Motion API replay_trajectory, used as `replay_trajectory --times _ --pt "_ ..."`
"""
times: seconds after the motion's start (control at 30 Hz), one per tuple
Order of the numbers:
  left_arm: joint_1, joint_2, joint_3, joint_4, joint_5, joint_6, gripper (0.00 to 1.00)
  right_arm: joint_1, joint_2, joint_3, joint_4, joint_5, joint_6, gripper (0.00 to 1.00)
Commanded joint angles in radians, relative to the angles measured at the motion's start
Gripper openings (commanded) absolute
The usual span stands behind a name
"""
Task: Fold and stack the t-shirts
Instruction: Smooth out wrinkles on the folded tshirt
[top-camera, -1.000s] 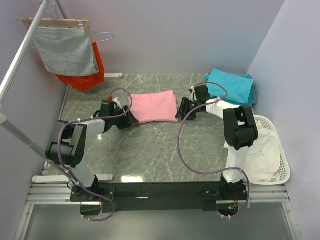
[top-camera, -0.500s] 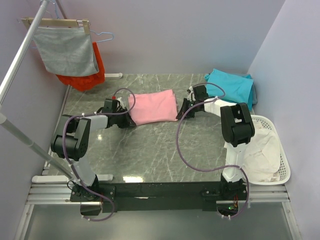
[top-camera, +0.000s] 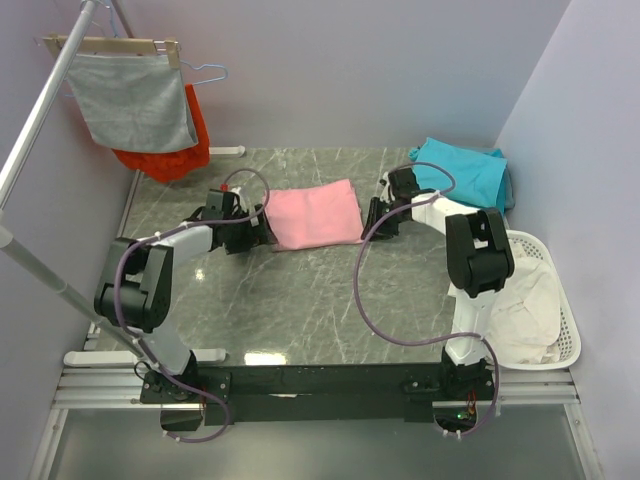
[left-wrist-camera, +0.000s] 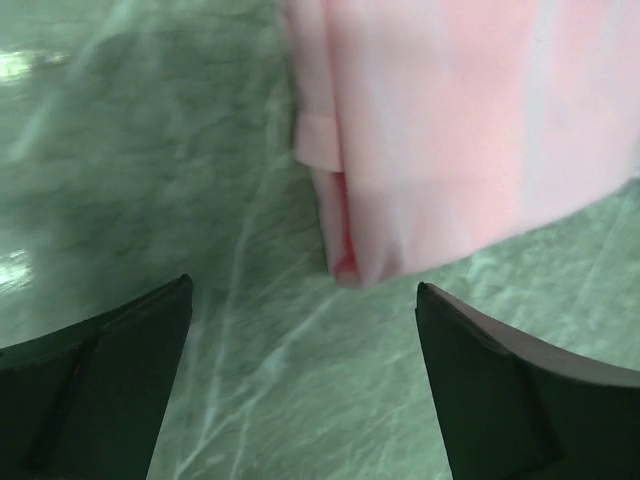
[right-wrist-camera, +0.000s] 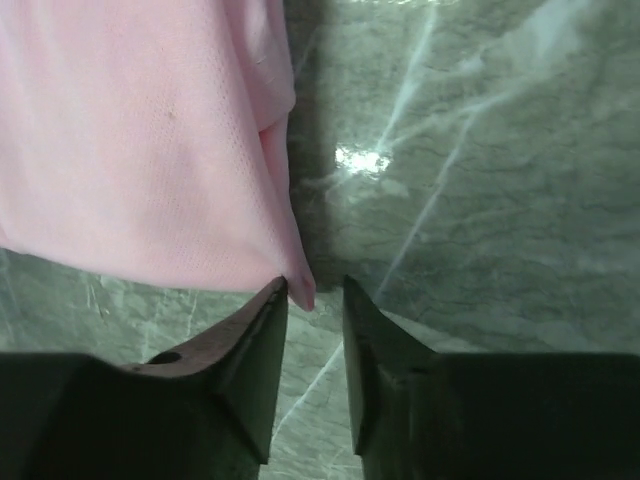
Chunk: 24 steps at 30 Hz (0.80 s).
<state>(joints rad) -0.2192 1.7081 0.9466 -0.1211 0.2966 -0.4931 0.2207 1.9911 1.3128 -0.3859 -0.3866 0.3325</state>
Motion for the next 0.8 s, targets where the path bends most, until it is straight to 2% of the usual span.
replay_trajectory --times 0.0,0.17,0.27,0.57,0.77 --pt "0.006 -0.054 -0.025 -0.074 -0.111 -0.001 0.99 -0.007 -0.107 0.028 -0.016 0.08 -0.015 0.41" --pt "0.006 -0.12 0.015 -0.051 -0.128 -0.016 1.0 -0.009 -0.156 0.071 -0.007 0.111 -0.009 0.43" --pt "0.006 -0.097 0.075 -0.014 -0.041 -0.024 0.99 -0.006 -0.124 0.16 -0.005 0.048 -0.004 0.44" --pt "-0.006 0.145 0.29 0.173 0.245 -0.102 0.99 -0.004 0.127 0.45 0.019 -0.17 0.077 0.47" --pt "-0.016 0.271 0.294 0.293 0.297 -0.151 0.99 0.009 0.299 0.516 0.064 -0.271 0.122 0.48"
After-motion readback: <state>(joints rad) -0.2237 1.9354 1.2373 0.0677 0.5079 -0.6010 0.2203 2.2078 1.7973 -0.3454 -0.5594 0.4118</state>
